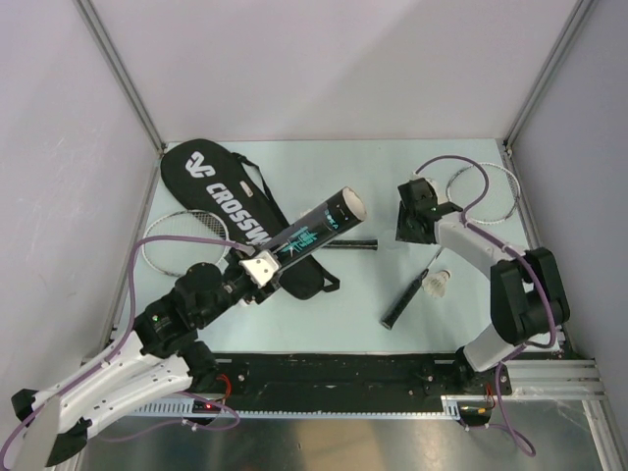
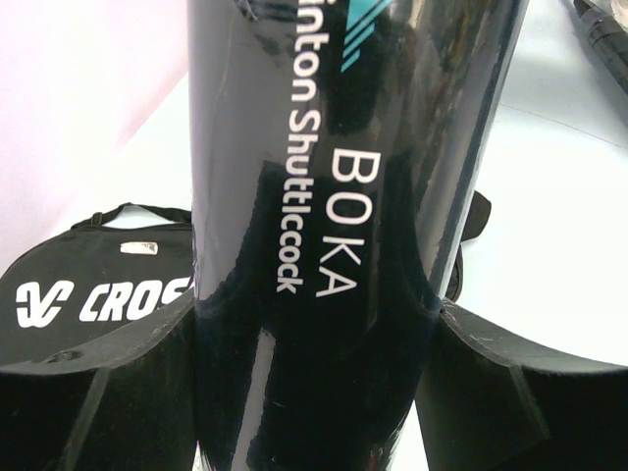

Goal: Pack up the badminton gear

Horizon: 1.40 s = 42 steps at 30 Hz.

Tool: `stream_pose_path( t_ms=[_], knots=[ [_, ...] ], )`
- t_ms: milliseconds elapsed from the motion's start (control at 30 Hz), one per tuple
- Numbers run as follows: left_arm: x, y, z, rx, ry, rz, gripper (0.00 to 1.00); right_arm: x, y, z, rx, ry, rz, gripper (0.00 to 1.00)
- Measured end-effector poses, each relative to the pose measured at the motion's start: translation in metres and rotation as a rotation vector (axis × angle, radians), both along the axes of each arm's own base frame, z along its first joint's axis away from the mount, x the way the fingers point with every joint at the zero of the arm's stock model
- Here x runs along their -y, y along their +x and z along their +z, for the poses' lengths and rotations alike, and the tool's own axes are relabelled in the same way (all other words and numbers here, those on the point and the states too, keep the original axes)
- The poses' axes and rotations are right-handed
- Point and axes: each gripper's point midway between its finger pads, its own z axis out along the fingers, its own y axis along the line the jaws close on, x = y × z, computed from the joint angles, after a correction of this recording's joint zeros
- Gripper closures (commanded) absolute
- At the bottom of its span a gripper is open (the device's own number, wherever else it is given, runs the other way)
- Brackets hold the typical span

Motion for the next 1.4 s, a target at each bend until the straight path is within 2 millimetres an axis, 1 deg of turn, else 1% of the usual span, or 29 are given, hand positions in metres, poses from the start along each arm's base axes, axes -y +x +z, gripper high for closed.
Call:
stream_pose_path(
  t_ms=[67,133,233,333,433,533,700,767,833,967,1067,1233,1400],
  knots=[
    [0.0,0.0,0.0,-0.003,-0.003,0.001,0.61,0.009,-0.012,0.004,-0.024,-0.054,0.0,0.53],
    [0.0,0.0,0.0,-0.004,-0.004,0.002,0.61,0.016,-0.028,0.011,-0.056,-0.104,0.024,0.52],
    [0.0,0.0,0.0,-0.008,-0.008,0.002,0.6,0.021,-0.05,0.022,-0.09,-0.176,0.078,0.51],
    [0.0,-0.001,0.0,-0.008,-0.013,0.003,0.6,0.024,-0.066,0.032,-0.099,-0.277,0.151,0.5],
    [0.0,-0.002,0.002,-0.006,-0.024,0.003,0.6,0.02,-0.075,0.038,-0.1,-0.366,0.265,0.5],
    [-0.001,-0.002,0.004,-0.002,-0.032,0.004,0.6,0.017,-0.08,0.04,-0.112,-0.433,0.387,0.5],
    [-0.004,-0.004,0.01,0.014,-0.052,0.004,0.6,0.023,-0.085,0.04,-0.148,-0.522,0.513,0.52],
    [-0.005,-0.005,0.012,0.02,-0.059,0.006,0.59,0.026,-0.087,0.037,-0.164,-0.547,0.546,0.52],
    [-0.007,-0.006,0.015,0.027,-0.067,0.009,0.59,0.031,-0.092,0.029,-0.195,-0.574,0.578,0.52],
    [-0.009,-0.004,0.016,0.032,-0.068,0.023,0.59,0.043,-0.106,0.006,-0.282,-0.62,0.627,0.53],
    [-0.01,-0.003,0.015,0.032,-0.065,0.03,0.59,0.05,-0.113,-0.005,-0.331,-0.652,0.644,0.53],
    [-0.008,-0.002,0.011,0.022,-0.051,0.033,0.59,0.058,-0.12,-0.014,-0.36,-0.693,0.649,0.55],
    [-0.007,-0.001,0.009,0.014,-0.041,0.034,0.59,0.063,-0.116,-0.018,-0.366,-0.737,0.641,0.63]
  ],
)
